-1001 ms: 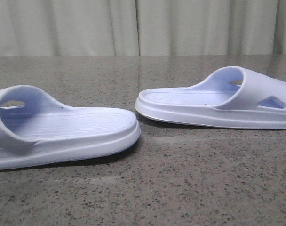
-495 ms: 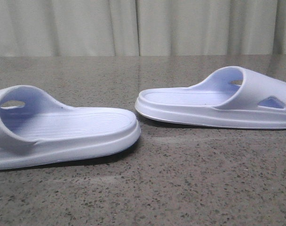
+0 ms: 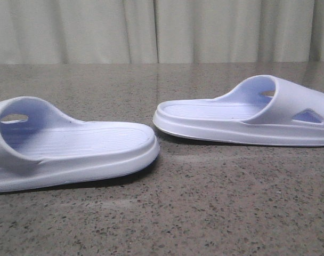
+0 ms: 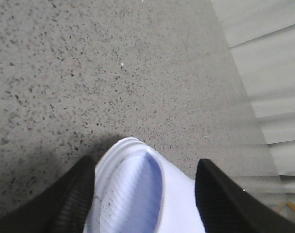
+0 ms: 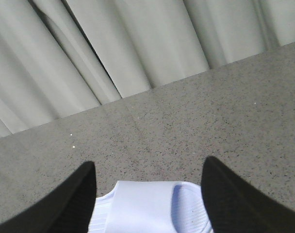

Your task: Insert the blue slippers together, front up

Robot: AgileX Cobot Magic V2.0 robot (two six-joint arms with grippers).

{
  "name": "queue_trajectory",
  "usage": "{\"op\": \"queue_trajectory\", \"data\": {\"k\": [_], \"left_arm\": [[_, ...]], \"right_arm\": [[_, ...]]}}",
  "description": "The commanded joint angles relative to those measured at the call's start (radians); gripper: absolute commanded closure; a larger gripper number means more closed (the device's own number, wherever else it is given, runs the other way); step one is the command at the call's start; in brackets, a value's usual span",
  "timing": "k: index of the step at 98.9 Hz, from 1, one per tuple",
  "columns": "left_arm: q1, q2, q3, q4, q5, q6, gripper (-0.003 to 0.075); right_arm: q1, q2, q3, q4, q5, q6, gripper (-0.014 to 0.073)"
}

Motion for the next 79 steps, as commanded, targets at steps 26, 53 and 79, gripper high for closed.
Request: {"op": "queue_trajectory", "data": {"k": [26,53,79], "left_arm": [[-0.006,0.089,-0.027,-0.012,-0.054,-0.008,0.0337],[-0.006,0.106,-0.027,-0.020,-0.038,-0.008,0.0337],[-0.006,0.111,-0.027,-0.031,0.003,-0.008,0.0337]], "right_arm": [[-0.007,0.017,-0.034,0.009,-0.082,-0.006,0.0190],[-0.007,0.017,-0.034,0.009,-0.082,-0.006,0.0190],[-0.007,0.017,-0.034,0.009,-0.091,-0.006,0.0190]]}}
